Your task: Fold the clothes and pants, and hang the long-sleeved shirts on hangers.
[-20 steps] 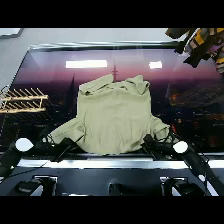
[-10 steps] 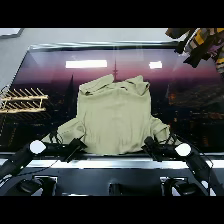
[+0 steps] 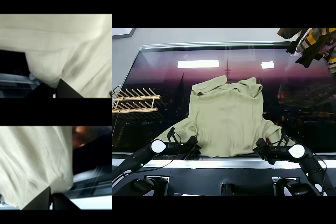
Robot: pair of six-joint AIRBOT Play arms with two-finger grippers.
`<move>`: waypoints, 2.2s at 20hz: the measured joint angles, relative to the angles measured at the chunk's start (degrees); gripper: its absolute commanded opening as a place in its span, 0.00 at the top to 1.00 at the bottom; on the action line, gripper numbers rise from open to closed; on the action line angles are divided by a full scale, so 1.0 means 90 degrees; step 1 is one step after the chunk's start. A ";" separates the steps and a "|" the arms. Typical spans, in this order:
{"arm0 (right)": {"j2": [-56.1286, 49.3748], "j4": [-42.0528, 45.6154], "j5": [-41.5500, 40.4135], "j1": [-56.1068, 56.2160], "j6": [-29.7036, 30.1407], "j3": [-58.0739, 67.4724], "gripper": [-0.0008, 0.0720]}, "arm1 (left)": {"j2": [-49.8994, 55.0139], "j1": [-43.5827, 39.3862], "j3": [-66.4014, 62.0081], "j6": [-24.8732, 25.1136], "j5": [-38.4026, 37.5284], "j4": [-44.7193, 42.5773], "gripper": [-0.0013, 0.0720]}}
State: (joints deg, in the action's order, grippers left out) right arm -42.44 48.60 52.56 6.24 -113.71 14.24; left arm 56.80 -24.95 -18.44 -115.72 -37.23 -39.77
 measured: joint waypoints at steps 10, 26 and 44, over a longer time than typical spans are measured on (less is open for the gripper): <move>0.1494 0.0090 0.2540 0.0002 -0.0634 0.0165 0.94 | -0.1377 0.0265 -0.0372 -0.0039 -0.2229 -0.0986 0.96; 0.1435 0.0163 0.0930 0.0000 -0.2943 0.1115 0.94 | -0.0158 0.0546 -0.2618 -0.0850 -0.2217 -0.1515 0.96; -0.1435 0.0121 -0.1634 0.0000 -0.1078 0.2671 0.55 | 0.3337 0.1115 -0.5265 0.0236 -0.2169 -0.1902 0.14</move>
State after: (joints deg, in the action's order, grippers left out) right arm -55.35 49.69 37.85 6.24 -123.42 38.28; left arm 86.83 -14.92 -65.82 -113.60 -56.75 -56.88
